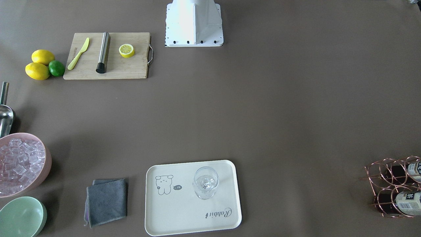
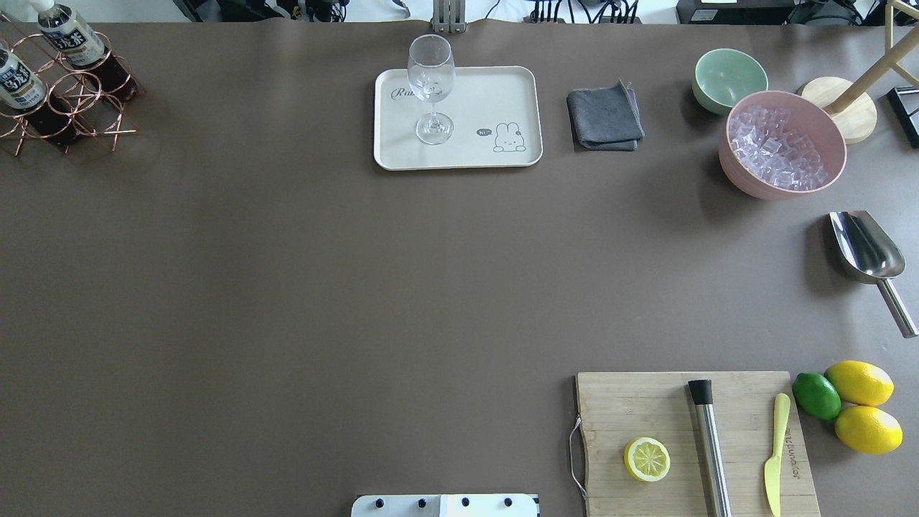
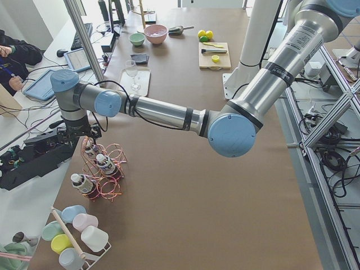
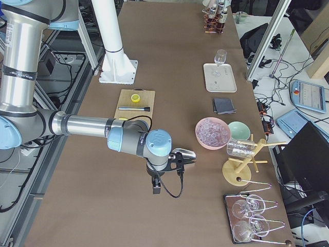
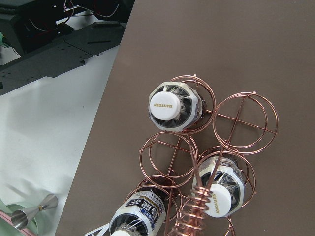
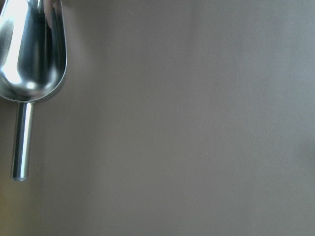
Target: Take tea from basket to plate
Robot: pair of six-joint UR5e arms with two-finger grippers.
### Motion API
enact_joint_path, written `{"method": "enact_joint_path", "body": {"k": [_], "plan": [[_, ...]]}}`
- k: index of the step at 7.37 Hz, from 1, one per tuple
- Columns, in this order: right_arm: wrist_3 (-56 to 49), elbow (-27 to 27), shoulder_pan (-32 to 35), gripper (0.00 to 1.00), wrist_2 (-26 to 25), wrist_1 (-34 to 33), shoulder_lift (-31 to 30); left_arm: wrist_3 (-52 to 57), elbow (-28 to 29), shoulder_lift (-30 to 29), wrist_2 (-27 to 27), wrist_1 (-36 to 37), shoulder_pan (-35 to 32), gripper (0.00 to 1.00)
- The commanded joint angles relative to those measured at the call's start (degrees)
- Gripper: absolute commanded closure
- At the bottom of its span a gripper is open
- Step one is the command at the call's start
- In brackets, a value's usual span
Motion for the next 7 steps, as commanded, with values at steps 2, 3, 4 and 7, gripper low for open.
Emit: {"method": "enact_joint_path", "body": {"k": [2,3,4,7], "plan": [[0.1,0.2,0.0,0.0,0.1,0.0,0.0,0.1,0.0,0.6,-1.5,0.2,-0.3,1.0],[0.2,0.3,0.0,0.0,0.1,0.0,0.0,0.1,-0.1,0.5,-1.5,0.4,-1.1,1.0],[0.2,0.3,0.1,0.0,0.1,0.0,-0.1,1.2,-0.4,0.4,-1.6,0.6,-2.3,1.0],[0.5,0.4,0.0,0.0,0.0,0.0,0.0,5.5,-6.1,0.0,-3.1,7.7,-4.5,1.0]]}}
